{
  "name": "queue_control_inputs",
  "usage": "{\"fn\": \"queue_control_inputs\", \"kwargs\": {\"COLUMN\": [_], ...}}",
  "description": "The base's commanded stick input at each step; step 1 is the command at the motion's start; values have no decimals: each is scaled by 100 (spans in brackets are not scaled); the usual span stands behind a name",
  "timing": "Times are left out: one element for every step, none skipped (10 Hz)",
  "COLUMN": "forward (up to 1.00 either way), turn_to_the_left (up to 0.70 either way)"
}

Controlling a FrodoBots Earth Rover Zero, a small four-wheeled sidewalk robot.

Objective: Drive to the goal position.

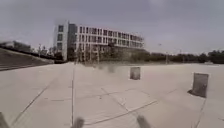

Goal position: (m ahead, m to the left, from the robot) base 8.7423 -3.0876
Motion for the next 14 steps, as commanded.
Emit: {"fn": "queue_control_inputs", "kwargs": {"forward": [70, 70, 70, 70, 70, 70, 70, 70, 70, 70, 70, 70, 70, 70], "turn_to_the_left": [-27, -27, -27, -27, -27, -27, -27, -27, -27, -27, -27, -27, -27, -27]}}
